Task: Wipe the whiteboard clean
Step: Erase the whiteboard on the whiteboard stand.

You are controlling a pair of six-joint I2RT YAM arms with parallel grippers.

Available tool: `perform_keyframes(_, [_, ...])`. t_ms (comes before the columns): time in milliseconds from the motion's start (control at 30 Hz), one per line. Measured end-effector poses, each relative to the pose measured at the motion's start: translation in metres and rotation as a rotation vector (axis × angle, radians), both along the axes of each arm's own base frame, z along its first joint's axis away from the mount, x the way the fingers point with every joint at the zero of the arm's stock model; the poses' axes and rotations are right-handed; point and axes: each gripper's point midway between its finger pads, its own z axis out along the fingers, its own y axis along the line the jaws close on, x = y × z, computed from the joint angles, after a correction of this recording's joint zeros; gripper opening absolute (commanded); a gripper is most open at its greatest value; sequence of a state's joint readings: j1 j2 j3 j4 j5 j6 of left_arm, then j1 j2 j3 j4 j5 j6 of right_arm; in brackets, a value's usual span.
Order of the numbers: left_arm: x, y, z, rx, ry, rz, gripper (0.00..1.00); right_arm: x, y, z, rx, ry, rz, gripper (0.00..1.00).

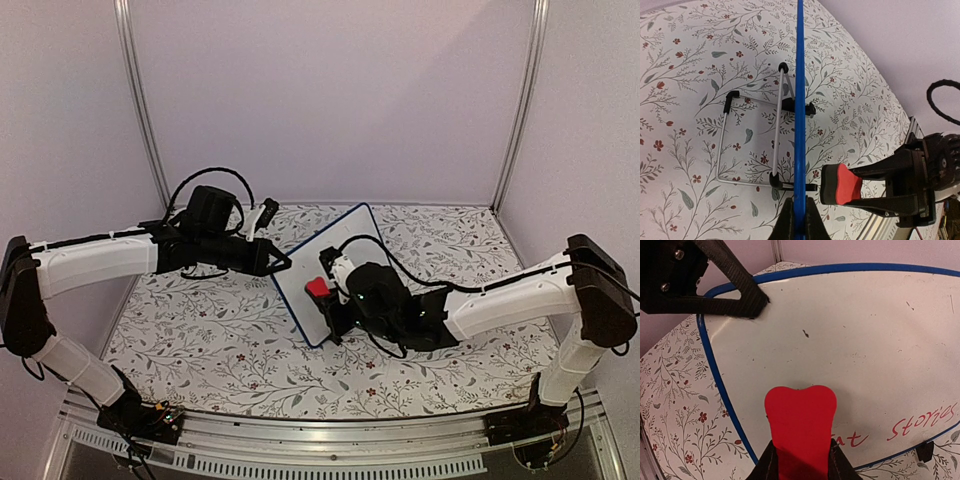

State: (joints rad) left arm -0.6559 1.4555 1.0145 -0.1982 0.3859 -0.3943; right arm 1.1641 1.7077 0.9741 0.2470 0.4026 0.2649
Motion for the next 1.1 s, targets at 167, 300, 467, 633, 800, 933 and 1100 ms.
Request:
perform_keyframes(167, [0.000, 0.000, 0.000, 0.000, 0.000, 0.000, 0.00, -0.003, 0.006, -0.023, -0.028, 0.036, 0.023, 0.22])
perform_keyframes(300, [0.002, 0.002, -0.001, 0.003, 0.000, 0.007, 0.00, -0.008, 0.004, -0.040, -0.042, 0.070, 0.029, 0.21])
perform_keyframes(467, [0.001, 0.001, 0.000, 0.001, 0.000, 0.004, 0.00, -0.018, -0.002, -0.057, -0.050, 0.107, 0.029, 0.21])
perform_keyframes(633, [0.001, 0.001, 0.000, 0.000, 0.001, 0.002, 0.00, -0.029, -0.011, -0.080, -0.082, 0.154, 0.028, 0.21])
perform_keyframes(800, [0.001, 0.001, 0.000, -0.002, 0.001, 0.000, 0.00, -0.032, -0.014, -0.086, -0.086, 0.169, 0.022, 0.21])
perform_keyframes(933, [0.001, 0.001, 0.000, -0.003, 0.002, -0.001, 0.00, -0.031, -0.016, -0.086, -0.100, 0.161, 0.013, 0.22])
perform_keyframes(1100, [0.000, 0.001, 0.000, -0.003, 0.003, -0.001, 0.00, -0.026, -0.022, -0.073, -0.112, 0.122, -0.006, 0.22])
